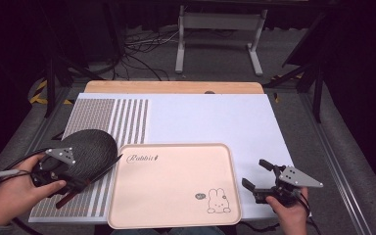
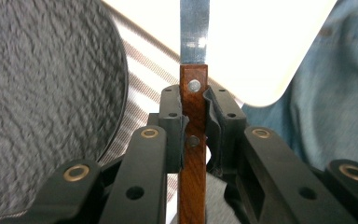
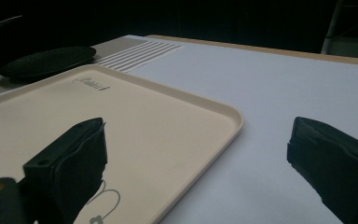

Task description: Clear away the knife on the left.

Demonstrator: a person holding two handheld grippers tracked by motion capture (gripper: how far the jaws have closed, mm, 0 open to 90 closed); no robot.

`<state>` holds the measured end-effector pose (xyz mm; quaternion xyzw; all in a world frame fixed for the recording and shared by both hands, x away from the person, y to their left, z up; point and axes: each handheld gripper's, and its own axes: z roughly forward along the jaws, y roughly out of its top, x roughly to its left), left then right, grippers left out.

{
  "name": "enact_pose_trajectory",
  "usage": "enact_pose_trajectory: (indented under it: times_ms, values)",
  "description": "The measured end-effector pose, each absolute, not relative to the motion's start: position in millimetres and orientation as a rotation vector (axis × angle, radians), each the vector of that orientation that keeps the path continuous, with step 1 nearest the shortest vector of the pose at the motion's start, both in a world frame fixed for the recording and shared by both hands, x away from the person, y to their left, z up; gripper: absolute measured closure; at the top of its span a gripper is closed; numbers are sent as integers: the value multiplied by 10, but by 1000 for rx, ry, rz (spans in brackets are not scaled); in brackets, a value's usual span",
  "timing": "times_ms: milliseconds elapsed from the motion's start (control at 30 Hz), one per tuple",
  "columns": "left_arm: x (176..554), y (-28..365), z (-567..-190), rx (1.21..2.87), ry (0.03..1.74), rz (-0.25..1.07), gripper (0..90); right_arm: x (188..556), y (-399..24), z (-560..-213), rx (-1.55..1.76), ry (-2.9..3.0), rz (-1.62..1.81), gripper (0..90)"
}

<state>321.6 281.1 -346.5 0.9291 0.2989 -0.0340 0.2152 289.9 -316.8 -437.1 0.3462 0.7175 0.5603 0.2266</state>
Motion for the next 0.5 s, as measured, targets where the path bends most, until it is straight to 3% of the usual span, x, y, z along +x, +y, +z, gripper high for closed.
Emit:
enact_pose_trajectory:
  times_ms: [500]
  values:
    - [3198,2286,-3476,2533,918,-156,778,2906,-3193,-4379,962,1974,1549,56]
